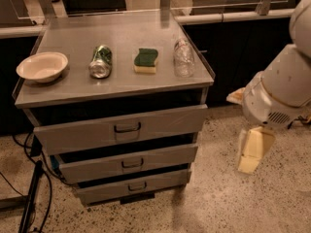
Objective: Open middle drawer
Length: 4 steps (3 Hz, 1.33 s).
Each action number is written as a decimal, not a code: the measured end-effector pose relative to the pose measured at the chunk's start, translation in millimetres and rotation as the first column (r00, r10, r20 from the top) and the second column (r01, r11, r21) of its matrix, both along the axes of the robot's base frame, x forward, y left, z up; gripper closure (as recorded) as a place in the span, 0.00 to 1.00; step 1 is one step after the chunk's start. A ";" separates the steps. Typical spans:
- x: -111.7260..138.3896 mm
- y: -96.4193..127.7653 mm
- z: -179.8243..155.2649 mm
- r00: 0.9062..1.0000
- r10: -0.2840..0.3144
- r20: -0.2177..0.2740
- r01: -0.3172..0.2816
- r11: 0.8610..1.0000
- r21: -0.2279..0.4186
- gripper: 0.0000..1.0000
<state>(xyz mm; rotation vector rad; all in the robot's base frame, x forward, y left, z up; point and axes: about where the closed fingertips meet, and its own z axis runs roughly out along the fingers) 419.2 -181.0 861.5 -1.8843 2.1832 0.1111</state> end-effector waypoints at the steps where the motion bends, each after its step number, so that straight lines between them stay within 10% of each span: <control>1: -0.8 0.9 -2.4 1.000 0.004 -0.004 -0.004 1.000 0.002 0.00; 4: 12.9 36.7 -116.1 0.995 0.090 -0.031 -0.089 0.995 0.044 0.00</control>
Offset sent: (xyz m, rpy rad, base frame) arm -0.0180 0.0120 -0.0552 0.0018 0.0633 0.0482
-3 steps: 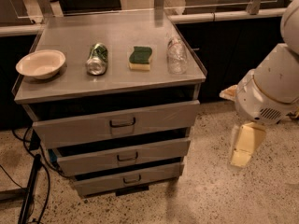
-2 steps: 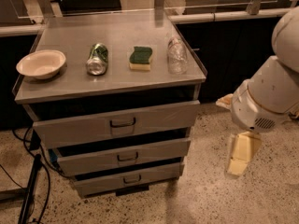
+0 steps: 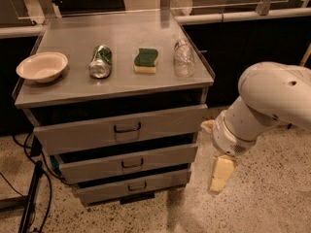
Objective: Open middle drawer
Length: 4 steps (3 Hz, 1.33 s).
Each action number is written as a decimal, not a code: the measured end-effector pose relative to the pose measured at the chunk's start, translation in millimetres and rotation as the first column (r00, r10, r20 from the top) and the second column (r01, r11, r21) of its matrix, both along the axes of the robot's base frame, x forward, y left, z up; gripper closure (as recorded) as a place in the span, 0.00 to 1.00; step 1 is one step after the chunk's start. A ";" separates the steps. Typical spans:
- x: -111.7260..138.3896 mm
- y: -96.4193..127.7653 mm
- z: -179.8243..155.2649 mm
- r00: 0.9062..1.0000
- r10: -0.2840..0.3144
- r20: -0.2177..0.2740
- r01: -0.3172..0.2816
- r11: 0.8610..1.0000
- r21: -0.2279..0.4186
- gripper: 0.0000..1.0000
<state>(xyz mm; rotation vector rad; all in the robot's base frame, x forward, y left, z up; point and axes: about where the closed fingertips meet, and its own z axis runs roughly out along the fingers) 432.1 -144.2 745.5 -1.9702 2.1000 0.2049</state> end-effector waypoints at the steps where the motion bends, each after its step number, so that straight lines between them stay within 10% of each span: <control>1: 0.5 0.2 -0.9 1.000 -0.001 0.000 0.001 1.000 0.001 0.00; 4: 9.2 68.9 -70.6 0.994 0.079 -0.074 -0.076 0.997 0.032 0.00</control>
Offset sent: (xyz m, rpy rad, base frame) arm -0.0056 0.0167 -0.0278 0.0189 0.0624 -0.0093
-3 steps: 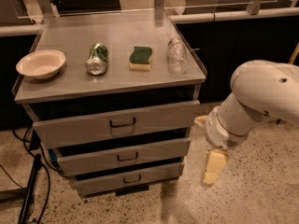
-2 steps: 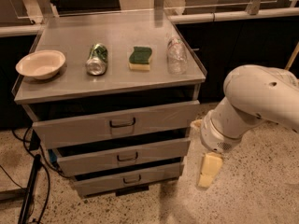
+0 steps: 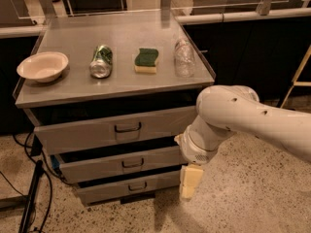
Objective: Open middle drawer
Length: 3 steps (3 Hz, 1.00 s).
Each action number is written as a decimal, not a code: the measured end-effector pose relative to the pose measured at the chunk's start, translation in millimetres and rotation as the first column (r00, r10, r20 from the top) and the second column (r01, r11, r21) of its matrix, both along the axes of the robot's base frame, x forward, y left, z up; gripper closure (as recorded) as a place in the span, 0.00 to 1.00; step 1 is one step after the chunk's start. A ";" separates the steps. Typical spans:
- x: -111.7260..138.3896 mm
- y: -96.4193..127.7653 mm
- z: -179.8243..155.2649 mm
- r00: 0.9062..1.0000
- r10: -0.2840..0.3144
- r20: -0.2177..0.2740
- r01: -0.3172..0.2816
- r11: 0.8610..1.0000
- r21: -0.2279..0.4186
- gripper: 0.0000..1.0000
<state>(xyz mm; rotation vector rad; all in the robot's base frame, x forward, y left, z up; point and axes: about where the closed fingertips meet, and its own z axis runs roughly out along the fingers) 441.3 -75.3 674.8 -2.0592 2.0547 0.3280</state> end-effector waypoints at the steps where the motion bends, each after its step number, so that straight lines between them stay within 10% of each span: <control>1: -2.2 4.3 -7.9 1.000 -0.002 -0.011 0.002 1.000 0.003 0.00; 3: 10.2 58.9 -101.7 0.995 -0.015 -0.095 0.019 0.999 0.045 0.00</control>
Offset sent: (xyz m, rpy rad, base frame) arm -0.0171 0.0371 -0.0687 0.0267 0.1007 -0.0218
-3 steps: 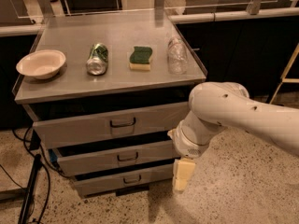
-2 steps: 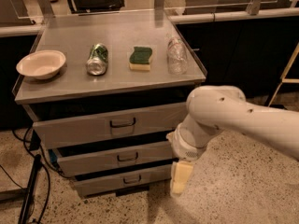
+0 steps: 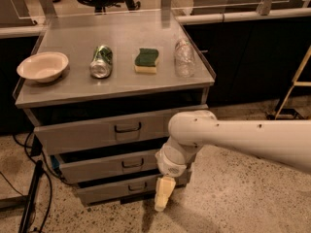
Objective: Open middle drawer
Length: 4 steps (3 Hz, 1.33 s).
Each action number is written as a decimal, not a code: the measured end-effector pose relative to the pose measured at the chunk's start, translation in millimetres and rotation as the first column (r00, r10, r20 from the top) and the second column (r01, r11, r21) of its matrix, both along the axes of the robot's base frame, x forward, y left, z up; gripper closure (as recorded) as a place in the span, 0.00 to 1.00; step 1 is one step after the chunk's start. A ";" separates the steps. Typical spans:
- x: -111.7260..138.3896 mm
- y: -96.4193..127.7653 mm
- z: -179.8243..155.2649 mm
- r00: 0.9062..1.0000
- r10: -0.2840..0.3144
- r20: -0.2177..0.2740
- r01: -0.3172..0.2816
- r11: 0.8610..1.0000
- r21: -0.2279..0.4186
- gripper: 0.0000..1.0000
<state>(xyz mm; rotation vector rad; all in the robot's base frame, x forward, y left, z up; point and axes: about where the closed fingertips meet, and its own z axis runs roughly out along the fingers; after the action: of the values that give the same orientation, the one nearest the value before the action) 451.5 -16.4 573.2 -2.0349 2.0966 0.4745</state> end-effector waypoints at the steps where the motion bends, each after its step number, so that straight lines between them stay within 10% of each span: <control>1: -0.6 1.0 -2.9 1.000 0.000 -0.005 0.000 1.000 0.002 0.00; 4: 40.0 28.5 -57.0 0.999 -0.044 -0.021 0.044 0.999 0.002 0.00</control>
Offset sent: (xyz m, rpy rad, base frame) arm -0.0023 0.0078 -0.0185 0.0275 0.0390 -0.0059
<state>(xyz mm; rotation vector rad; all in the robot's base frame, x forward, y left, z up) 491.5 12.1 516.2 -1.9864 2.1465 0.4936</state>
